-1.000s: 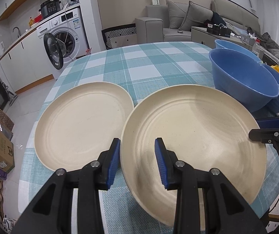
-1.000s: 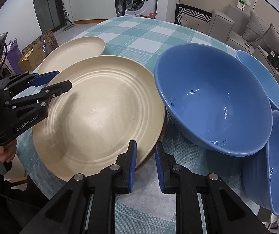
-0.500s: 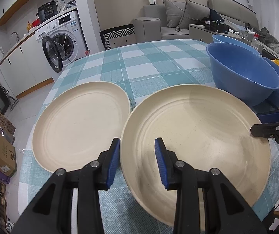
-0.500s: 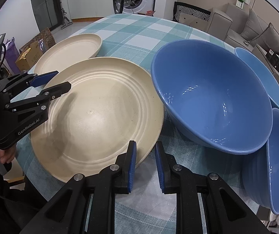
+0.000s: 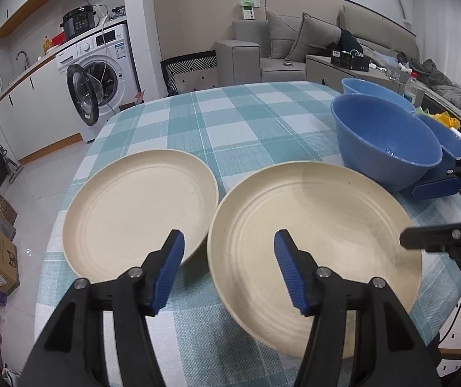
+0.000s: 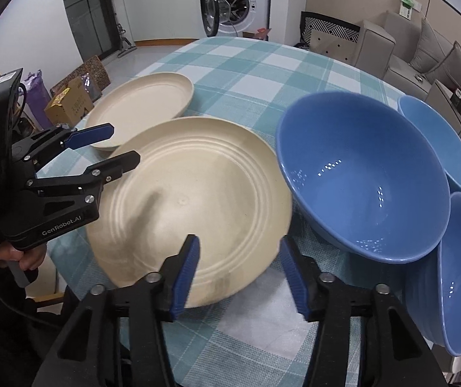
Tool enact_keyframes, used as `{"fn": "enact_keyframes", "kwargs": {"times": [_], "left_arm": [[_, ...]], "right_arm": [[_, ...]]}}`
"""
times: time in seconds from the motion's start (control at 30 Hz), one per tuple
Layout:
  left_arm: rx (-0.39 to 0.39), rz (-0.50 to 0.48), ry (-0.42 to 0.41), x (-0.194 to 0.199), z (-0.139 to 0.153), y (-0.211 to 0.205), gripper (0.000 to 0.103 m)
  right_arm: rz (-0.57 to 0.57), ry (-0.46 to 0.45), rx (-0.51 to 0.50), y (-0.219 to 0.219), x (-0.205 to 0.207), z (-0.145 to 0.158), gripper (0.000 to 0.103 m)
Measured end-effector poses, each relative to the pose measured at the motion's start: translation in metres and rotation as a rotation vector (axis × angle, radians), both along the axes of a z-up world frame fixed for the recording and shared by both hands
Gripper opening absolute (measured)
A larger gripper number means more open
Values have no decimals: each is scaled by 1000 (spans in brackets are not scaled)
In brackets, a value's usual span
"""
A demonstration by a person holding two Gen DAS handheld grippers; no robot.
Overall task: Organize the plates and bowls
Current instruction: 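Lower the cream plates flat onto the cloth and open both grippers, then pull both open grippers back up from the cream plates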
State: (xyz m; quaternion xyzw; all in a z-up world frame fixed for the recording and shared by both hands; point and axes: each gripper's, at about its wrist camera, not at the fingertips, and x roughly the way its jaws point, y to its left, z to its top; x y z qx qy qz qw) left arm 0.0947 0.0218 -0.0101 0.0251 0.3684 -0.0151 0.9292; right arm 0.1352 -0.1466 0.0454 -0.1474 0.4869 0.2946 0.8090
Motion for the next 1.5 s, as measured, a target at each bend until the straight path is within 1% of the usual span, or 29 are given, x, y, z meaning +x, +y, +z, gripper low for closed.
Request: {"fn": "enact_keyframes", "kwargs": {"times": [0.03,0.07,0.1,0.13,0.17,0.23,0.27,0.33,0.43,0.7,0.93,1.23,1.37,1.5], "left_arm": [[-9,5,-1,-1,2,3,60],[-14,8,-2,-1,4,5,62],[-16,10,-4,-2,6,7,65],[-14,17,-6,-2,8,10,77],[-12,25,-13,-3,10,13,87],[-13,50,-39,-6,16,20,92],[-17,59,-42,-6,19,23,98],[-30,79,-50,-7,23,31,103],[-60,107,-58,-8,29,43,103],[-91,151,-72,-9,36,61,103],[-75,147,-90,-7,44,60,103],[-46,165,-138,-9,61,69,103],[-62,191,-130,-6,58,79,103],[-45,213,-124,-5,54,85,103]], "right_arm": [[0,-6,19,1,-1,4,82],[-3,-13,30,1,-2,8,85],[-5,-21,43,1,-2,13,85],[-6,-29,52,1,-2,16,86],[-12,-39,63,2,-1,21,88],[-30,-59,80,0,0,28,92],[-39,-69,88,0,2,32,92],[-52,-80,103,0,6,38,95],[-65,-97,112,1,12,45,100],[-77,-128,146,6,22,63,101],[-69,-163,165,11,23,80,101],[-58,-209,196,21,27,106,102],[-60,-215,206,25,30,108,102],[-63,-207,205,30,34,105,102]]}}
